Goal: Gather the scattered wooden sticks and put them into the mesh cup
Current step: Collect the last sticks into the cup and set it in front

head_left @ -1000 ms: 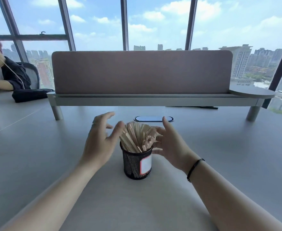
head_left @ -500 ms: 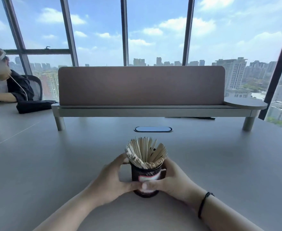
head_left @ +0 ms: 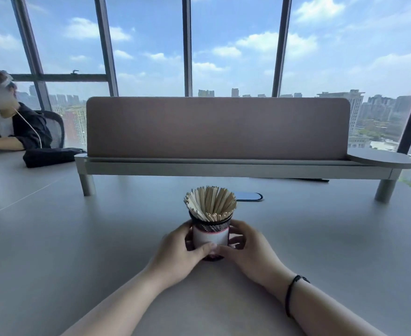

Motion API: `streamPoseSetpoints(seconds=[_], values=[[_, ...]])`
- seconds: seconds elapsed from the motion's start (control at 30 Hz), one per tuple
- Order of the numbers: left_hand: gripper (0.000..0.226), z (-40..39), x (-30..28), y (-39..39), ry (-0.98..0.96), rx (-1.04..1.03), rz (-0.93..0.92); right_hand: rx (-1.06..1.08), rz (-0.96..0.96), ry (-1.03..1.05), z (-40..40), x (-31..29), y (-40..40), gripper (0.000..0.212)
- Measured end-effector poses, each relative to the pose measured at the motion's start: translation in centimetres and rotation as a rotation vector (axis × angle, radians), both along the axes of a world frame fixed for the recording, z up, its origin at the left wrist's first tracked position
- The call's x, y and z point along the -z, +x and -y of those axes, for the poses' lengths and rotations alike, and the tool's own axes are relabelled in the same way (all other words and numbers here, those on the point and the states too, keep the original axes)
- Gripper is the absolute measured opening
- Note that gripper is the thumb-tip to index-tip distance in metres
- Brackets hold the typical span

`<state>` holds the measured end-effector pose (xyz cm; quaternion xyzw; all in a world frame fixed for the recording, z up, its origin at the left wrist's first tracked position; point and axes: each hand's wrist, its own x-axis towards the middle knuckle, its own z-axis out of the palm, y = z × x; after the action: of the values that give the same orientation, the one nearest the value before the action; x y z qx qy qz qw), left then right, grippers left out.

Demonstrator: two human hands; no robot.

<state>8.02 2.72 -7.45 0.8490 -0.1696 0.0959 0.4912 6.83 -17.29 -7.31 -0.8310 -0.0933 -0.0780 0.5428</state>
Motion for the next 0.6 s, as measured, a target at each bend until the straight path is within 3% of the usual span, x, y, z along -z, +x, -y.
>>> streamPoseSetpoints(seconds=[0.1, 0.27, 0.6], values=[[0.045, 0.5, 0.0, 3.4, 0.037, -0.086, 0.027, -0.038, 0.009, 0.003, -0.6, -0.2, 3.4, 0.059], [0.050, 0.5, 0.1, 8.6, 0.088, -0.112, -0.006, -0.050, 0.019, -0.013, -1.6, 0.2, 9.0, 0.047], [0.057, 0.7, 0.4, 15.0, 0.218, -0.142, 0.008, 0.000, 0.048, -0.042, -1.2, 0.5, 15.6, 0.049]])
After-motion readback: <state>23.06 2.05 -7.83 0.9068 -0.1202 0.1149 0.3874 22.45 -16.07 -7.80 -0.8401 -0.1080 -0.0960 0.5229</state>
